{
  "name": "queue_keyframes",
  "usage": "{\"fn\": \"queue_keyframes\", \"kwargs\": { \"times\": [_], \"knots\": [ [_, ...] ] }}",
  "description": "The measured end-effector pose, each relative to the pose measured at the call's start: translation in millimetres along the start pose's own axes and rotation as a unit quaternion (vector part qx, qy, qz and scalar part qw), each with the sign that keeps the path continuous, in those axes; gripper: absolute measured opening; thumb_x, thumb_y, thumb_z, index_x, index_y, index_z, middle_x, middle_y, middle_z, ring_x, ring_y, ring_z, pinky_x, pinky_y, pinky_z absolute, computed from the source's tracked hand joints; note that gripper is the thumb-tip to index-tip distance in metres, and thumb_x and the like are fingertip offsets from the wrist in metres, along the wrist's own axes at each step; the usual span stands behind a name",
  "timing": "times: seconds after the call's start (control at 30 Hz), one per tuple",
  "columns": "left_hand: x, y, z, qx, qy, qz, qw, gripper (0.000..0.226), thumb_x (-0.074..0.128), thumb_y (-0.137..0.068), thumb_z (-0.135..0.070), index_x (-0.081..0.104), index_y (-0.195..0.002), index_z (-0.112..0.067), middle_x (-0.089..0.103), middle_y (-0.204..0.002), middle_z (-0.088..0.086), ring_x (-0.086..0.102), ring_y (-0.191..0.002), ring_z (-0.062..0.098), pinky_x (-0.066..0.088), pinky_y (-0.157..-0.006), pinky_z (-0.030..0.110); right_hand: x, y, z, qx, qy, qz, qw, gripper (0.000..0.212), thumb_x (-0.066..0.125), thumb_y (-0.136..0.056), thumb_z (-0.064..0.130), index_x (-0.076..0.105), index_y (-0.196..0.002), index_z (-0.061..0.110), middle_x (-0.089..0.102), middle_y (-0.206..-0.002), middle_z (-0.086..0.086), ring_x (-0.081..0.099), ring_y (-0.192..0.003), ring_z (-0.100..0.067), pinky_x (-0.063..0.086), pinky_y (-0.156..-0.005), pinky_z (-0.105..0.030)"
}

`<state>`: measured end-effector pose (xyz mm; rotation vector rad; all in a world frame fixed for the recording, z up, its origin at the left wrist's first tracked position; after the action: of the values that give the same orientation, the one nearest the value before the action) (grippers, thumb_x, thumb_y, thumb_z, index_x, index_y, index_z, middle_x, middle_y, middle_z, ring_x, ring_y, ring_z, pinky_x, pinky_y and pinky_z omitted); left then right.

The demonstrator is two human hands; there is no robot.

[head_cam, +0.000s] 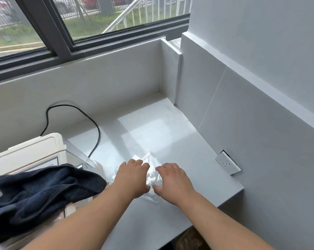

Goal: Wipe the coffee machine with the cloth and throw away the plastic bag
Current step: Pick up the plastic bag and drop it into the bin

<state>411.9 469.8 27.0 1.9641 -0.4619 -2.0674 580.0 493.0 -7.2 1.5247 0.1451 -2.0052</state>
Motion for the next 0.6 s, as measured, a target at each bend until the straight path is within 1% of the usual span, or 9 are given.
{"fn": "queue_keyframes", "kwargs": {
  "times": [0.07, 0.17, 0.23, 0.3, 0.37, 0.47, 0.53, 0.6],
  "knots": [
    [10.9, -0.6, -0.6, -0.009, 0.002, 0.014, 1.0, 0.058, 0.067, -0.085, -0.05, 0.054, -0.135, -0.027, 0.059, -0.127, -0.005, 0.054, -0.121, 0.023, 0.045, -0.097, 0.037, 8.9, -1.8, -4.4, -0.007, -0.006, 0.008, 1.0, 0.061, 0.058, -0.09, 0.053, 0.05, -0.142, 0.023, 0.055, -0.138, 0.0, 0.045, -0.13, -0.026, 0.041, -0.106, -0.039],
    [29.5, -0.2, -2.2, -0.014, -0.002, 0.039, 0.999, 0.051, 0.066, -0.087, -0.044, 0.053, -0.133, -0.027, 0.058, -0.126, -0.005, 0.054, -0.12, 0.023, 0.046, -0.095, 0.036, 21.6, -3.2, -8.0, -0.024, -0.009, 0.019, 0.999, 0.06, 0.058, -0.089, 0.051, 0.051, -0.141, 0.022, 0.054, -0.138, -0.001, 0.046, -0.129, -0.026, 0.041, -0.106, -0.039],
    [40.2, 0.4, -3.5, -0.019, 0.002, 0.039, 0.999, 0.042, 0.062, -0.091, -0.043, 0.056, -0.13, -0.027, 0.059, -0.123, -0.005, 0.056, -0.116, 0.022, 0.046, -0.091, 0.035, 28.4, -3.4, -9.4, -0.035, -0.006, 0.019, 0.999, 0.058, 0.058, -0.089, 0.049, 0.053, -0.139, 0.021, 0.055, -0.136, -0.002, 0.047, -0.128, -0.026, 0.039, -0.108, -0.038],
    [47.9, 0.4, -5.0, -0.018, 0.008, 0.044, 0.999, 0.042, 0.064, -0.09, -0.039, 0.055, -0.13, -0.028, 0.058, -0.124, -0.006, 0.056, -0.115, 0.022, 0.047, -0.09, 0.035, 33.9, -3.7, -12.3, -0.042, 0.003, 0.019, 0.999, 0.056, 0.056, -0.09, 0.048, 0.054, -0.138, 0.019, 0.056, -0.134, -0.002, 0.046, -0.129, -0.027, 0.036, -0.112, -0.038],
    [53.5, -0.6, -6.0, -0.009, 0.014, 0.055, 0.998, 0.049, 0.07, -0.085, -0.035, 0.054, -0.131, -0.03, 0.056, -0.127, -0.006, 0.056, -0.117, 0.022, 0.048, -0.093, 0.035, 38.0, -3.5, -15.8, -0.042, 0.006, 0.026, 0.999, 0.057, 0.056, -0.091, 0.047, 0.052, -0.14, 0.019, 0.055, -0.14, -0.004, 0.04, -0.138, -0.031, 0.028, -0.119, -0.041],
    [59.1, -2.3, -6.4, -0.008, 0.021, 0.049, 0.999, 0.053, 0.073, -0.083, -0.032, 0.051, -0.132, -0.032, 0.052, -0.132, -0.006, 0.055, -0.118, 0.021, 0.047, -0.094, 0.035, 42.1, -3.7, -20.8, -0.041, 0.004, 0.043, 0.998, 0.06, 0.057, -0.093, 0.047, 0.048, -0.145, 0.018, 0.047, -0.152, -0.007, 0.025, -0.153, -0.033, 0.015, -0.126, -0.047],
    [63.0, -3.1, -6.4, -0.009, 0.016, 0.043, 0.999, 0.055, 0.073, -0.083, -0.032, 0.05, -0.133, -0.028, 0.05, -0.136, -0.004, 0.055, -0.119, 0.023, 0.047, -0.095, 0.035, 44.0, -3.8, -22.3, -0.042, 0.008, 0.045, 0.998, 0.062, 0.056, -0.094, 0.047, 0.046, -0.147, 0.018, 0.042, -0.157, -0.008, 0.019, -0.155, -0.033, 0.01, -0.128, -0.048],
    [66.4, -3.0, -6.4, -0.006, 0.006, 0.038, 0.999, 0.052, 0.07, -0.084, -0.033, 0.05, -0.131, -0.024, 0.049, -0.139, -0.001, 0.055, -0.119, 0.024, 0.046, -0.096, 0.036, 46.0, -3.2, -22.8, -0.043, 0.011, 0.045, 0.998, 0.064, 0.055, -0.094, 0.05, 0.044, -0.149, 0.019, 0.039, -0.16, -0.008, 0.016, -0.156, -0.033, 0.008, -0.127, -0.049]
  ]
}}
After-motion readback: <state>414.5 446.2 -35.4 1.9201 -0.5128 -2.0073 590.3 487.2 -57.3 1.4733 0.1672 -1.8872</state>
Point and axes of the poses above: each hand's wrist, its own y-axis away from the middle knuckle, its own x-axis out of the palm, z = x × y, the point moved 1 cm from there along -y, towards the middle knuckle
